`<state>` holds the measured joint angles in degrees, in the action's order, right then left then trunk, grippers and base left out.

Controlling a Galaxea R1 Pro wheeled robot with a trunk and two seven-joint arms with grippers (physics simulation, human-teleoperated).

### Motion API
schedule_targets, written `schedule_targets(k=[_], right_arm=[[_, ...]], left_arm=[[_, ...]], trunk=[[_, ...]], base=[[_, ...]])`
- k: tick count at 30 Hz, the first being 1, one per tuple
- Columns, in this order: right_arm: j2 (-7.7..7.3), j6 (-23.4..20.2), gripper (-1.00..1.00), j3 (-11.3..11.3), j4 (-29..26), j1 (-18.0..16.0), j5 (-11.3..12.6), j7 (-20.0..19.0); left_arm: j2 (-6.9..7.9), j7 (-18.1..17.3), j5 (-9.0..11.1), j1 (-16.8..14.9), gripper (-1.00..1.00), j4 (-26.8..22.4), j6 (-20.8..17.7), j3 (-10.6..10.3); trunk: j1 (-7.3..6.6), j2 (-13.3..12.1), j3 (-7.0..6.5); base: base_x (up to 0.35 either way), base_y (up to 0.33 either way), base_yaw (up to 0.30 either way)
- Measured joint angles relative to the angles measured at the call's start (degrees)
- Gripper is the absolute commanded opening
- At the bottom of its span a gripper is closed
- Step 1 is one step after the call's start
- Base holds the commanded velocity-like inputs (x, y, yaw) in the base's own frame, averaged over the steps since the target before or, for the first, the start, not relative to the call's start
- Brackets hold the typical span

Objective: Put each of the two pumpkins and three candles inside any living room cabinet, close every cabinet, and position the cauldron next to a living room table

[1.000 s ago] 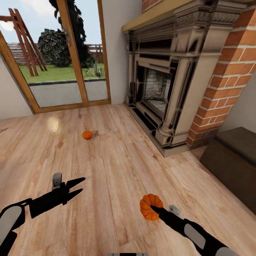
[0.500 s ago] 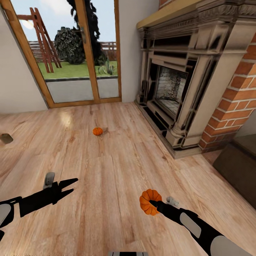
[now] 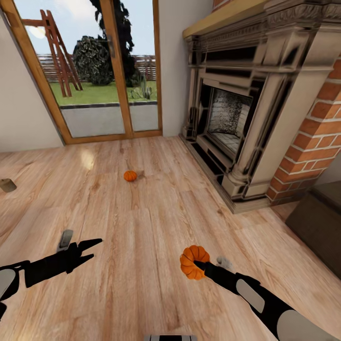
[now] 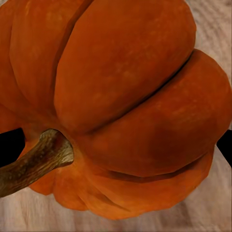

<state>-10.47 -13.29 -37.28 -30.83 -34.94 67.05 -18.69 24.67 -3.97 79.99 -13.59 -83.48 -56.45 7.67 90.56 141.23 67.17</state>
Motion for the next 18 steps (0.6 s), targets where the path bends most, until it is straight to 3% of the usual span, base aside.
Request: schedule_targets(k=[4, 18], right_arm=[[0.03, 0.39, -1.00, 0.00, -0.41, -0.53, -0.06, -0.36], [-0.26, -0.26, -1.00, -0.13, -4.99, -1.91, -0.28, -4.04]], left_arm=[[-0.22, -0.30, 1.02, 0.48, 1.00, 0.67, 0.41, 0.13], [-0.79, -0.95, 1.09, 0.43, 1.00, 5.21, 1.65, 0.43]], trunk=[[0.00, 0.00, 0.00], [0.00, 0.00, 0.00]], base=[[0.314, 0.000, 0.000], [0.328, 0.000, 0.000]])
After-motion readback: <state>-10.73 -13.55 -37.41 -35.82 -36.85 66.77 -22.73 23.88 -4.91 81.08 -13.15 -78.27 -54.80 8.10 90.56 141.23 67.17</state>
